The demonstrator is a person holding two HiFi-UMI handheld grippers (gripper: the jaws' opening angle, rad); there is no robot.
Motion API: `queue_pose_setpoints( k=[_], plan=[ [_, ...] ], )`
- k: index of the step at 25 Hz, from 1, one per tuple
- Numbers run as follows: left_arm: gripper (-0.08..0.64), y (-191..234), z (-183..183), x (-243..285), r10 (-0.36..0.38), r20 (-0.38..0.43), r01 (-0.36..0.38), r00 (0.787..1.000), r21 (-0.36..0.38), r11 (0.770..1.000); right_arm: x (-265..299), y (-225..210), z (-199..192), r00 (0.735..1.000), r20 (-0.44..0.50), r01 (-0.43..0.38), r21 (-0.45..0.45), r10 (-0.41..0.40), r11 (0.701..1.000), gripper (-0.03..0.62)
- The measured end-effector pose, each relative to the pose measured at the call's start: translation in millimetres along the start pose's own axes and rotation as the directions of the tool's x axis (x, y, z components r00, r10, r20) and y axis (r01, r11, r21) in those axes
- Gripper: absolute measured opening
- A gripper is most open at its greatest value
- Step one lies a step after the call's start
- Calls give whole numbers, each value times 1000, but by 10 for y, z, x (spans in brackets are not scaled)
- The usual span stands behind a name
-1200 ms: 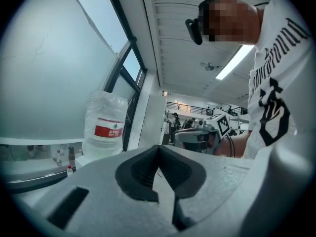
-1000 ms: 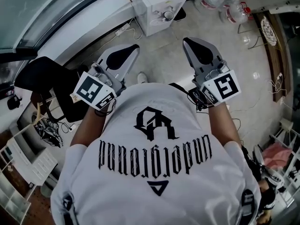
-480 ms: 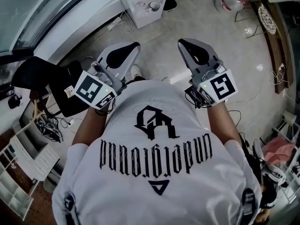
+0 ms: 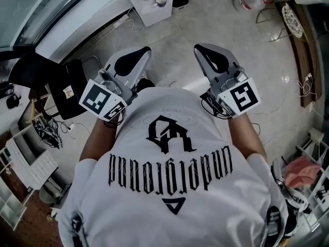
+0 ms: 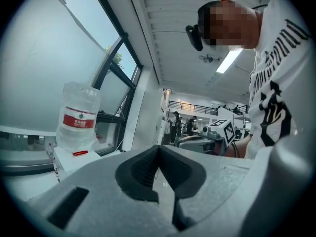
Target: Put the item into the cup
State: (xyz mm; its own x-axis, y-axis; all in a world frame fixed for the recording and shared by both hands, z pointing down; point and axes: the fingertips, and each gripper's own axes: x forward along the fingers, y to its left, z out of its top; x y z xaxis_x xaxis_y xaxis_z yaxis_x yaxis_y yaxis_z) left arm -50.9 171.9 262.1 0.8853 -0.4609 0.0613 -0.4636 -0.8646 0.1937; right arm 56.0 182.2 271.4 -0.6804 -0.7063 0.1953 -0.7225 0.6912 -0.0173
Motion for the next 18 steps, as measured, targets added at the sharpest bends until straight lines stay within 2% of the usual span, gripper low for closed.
queue_pose_setpoints(
  k=[8,18],
  plan=[
    [12,-361,-114,-27,61,-5,-61,998,14,998,-395,137,-134,999,13,-48,-16,48,999,15],
    [12,-479,-112,-195,110,19,-111,994,13,994,-502,345,-78,997,35,-72,-30,73,997,15]
  ],
)
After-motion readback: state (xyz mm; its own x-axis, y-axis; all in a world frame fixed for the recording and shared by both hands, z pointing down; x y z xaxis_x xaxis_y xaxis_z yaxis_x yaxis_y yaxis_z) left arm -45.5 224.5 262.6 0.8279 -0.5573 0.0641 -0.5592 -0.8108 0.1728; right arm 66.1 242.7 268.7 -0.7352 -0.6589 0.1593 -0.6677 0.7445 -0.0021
